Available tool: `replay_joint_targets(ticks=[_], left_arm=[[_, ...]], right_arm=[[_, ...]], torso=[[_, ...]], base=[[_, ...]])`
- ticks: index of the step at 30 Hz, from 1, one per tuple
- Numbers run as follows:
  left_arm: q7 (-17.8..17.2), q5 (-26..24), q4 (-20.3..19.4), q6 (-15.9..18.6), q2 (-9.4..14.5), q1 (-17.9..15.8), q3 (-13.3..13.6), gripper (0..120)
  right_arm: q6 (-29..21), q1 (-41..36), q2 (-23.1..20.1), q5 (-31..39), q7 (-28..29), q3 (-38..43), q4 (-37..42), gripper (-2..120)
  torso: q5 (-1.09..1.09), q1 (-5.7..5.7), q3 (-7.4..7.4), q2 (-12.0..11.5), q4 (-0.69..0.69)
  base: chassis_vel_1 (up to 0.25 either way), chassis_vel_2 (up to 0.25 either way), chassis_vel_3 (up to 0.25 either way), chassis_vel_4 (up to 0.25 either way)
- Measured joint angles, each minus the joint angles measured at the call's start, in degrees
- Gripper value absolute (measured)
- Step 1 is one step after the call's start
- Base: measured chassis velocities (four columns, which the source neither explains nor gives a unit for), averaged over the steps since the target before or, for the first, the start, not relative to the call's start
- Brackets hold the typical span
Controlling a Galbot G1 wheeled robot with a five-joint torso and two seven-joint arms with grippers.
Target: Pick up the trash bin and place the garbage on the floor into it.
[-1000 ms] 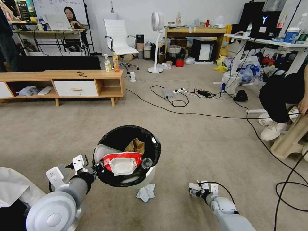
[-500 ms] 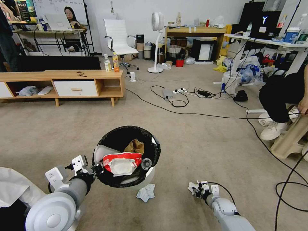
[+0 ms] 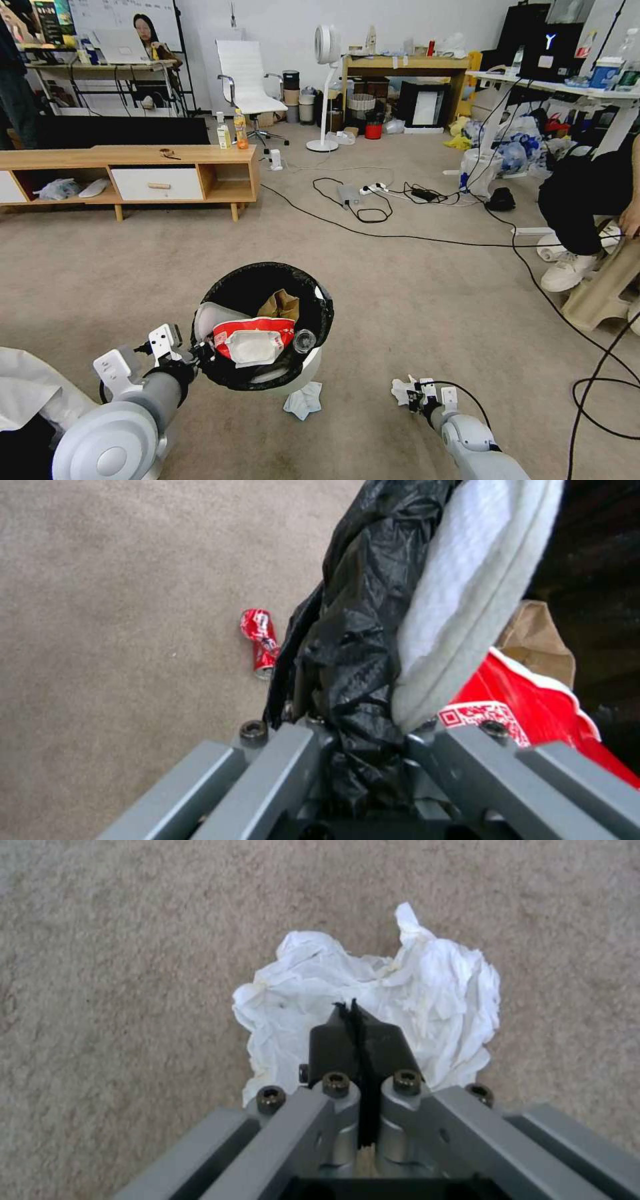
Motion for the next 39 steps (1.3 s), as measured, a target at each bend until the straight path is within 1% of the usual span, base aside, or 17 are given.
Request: replay_joint_targets(ticks=[8, 12, 13, 15, 17, 18, 19, 21, 22, 24, 25, 28, 32, 34, 35, 37, 39], left_arm=[[0.0, 0.0, -0.4, 0.0, 0.1, 0.3, -0.1, 4], [0.0, 0.0, -0.5, 0.0, 0.2, 0.5, -0.3, 4], [0.0, 0.0, -0.4, 0.0, 0.2, 0.5, -0.4, 4], [0.0, 0.0, -0.5, 0.0, 0.3, 0.5, -0.4, 4], [0.0, 0.0, -0.4, 0.0, 0.3, 0.5, -0.4, 4], [0.0, 0.0, -0.4, 0.0, 0.3, 0.5, -0.4, 4], [-0.1, -0.1, -0.4, 0.0, 0.3, 0.2, -0.2, 4], [-0.1, -0.1, -0.1, 0.0, 0.4, 0.0, 0.0, 4], [-0.1, -0.1, -0.1, 0.0, 0.4, 0.0, 0.0, 4], [-0.1, -0.1, 0.2, 0.0, 0.7, 0.1, 0.2, 4], [-0.1, -0.1, 0.2, 0.0, 0.7, 0.1, 0.2, 4], [-0.2, -0.3, 0.5, 0.0, 1.1, 0.2, 0.5, 4], [-0.2, -0.4, 0.7, 0.0, 1.2, 0.1, 0.7, 4], [-0.2, -0.5, 1.0, 0.0, 1.4, 0.0, 1.2, 4], [-0.2, -0.5, 1.0, 0.0, 1.4, 0.0, 1.2, 4], [-0.2, -0.6, 1.4, 0.0, 1.7, 0.0, 1.9, 4], [-0.2, -0.6, 1.5, 0.0, 1.8, 0.0, 2.1, 4]], right_arm=[[0.5, -0.5, -0.1, 0.2, 0.2, 0.2, 1.3, 0], [1.3, -1.8, -1.4, 1.0, 1.2, 1.1, 5.9, 0], [1.5, -2.6, -2.2, 1.3, 1.8, 1.7, 9.2, 0], [1.5, -3.2, -2.9, 1.7, 2.2, 2.1, 12.0, 0], [1.6, -4.6, -5.4, 2.2, 3.7, 3.7, 20.9, 0], [1.6, -4.6, -5.4, 2.2, 3.7, 3.7, 20.9, 0], [1.7, -5.3, -7.6, 2.4, 4.7, 5.2, 28.6, 0], [1.6, -5.4, -9.4, 3.1, 5.4, 6.3, 34.8, 0], [1.6, -5.4, -9.4, 3.1, 5.4, 6.3, 34.8, 0], [1.8, -5.3, -11.5, 3.6, 5.8, 6.6, 40.6, 0], [1.8, -5.3, -11.5, 3.6, 5.8, 6.6, 40.6, 0], [2.8, -4.3, -13.8, 5.3, 5.7, 6.7, 47.9, 0], [3.0, -3.7, -14.6, 7.1, 5.6, 6.4, 51.8, 0], [4.1, -3.0, -16.0, 9.3, 4.4, 5.6, 55.7, 0], [4.1, -3.0, -16.0, 9.3, 4.4, 5.6, 55.7, 0], [6.1, -2.5, -17.4, 10.6, 0.7, 4.4, 58.3, 0], [7.3, -2.4, -18.0, 11.0, -0.9, 3.9, 58.9, 0]], torso=[[0.0, 0.0, 0.0, 0.0, 0.0], [0.01, 0.0, 0.0, 0.0, 0.0], [0.0, 0.0, 0.0, 0.0, -0.01], [0.01, 0.0, 0.0, 0.0, -0.01], [-0.01, 0.0, 0.0, 0.0, 0.0], [-0.01, 0.0, 0.0, 0.0, 0.0], [0.0, 0.0, 0.0, 0.0, -0.01], [0.01, 0.0, 0.0, 0.0, -0.01], [0.01, 0.0, 0.0, 0.0, -0.01], [0.0, 0.0, 0.0, 0.0, 0.0], [0.0, 0.0, 0.0, 0.0, 0.0], [0.0, 0.0, 0.0, 0.0, 0.0], [0.0, 0.0, 0.0, 0.0, 0.0], [-0.01, -0.01, 0.0, 0.0, 0.0], [-0.01, -0.01, 0.0, 0.0, 0.0], [0.0, -0.01, 0.0, 0.0, 0.0], [-0.01, -0.01, 0.0, 0.0, 0.0]], base=[[0.0, 0.0, 0.0, 0.0], [0.0, 0.0, 0.0, 0.0], [0.0, 0.0, 0.0, 0.0], [0.0, 0.0, 0.0, 0.0], [0.0, 0.0, 0.0, 0.0], [0.0, 0.0, 0.0, 0.0], [0.0, 0.0, 0.0, 0.0], [0.0, 0.0, 0.0, 0.0], [0.0, 0.0, 0.0, 0.0], [0.0, 0.0, 0.0, 0.0], [0.0, 0.0, 0.0, 0.0], [0.0, 0.0, 0.0, 0.0], [0.0, 0.0, 0.0, 0.0], [0.0, 0.0, 0.0, 0.0], [0.0, 0.0, 0.0, 0.0], [0.0, 0.0, 0.0, 0.0], [0.0, 0.0, 0.0, 0.0]])
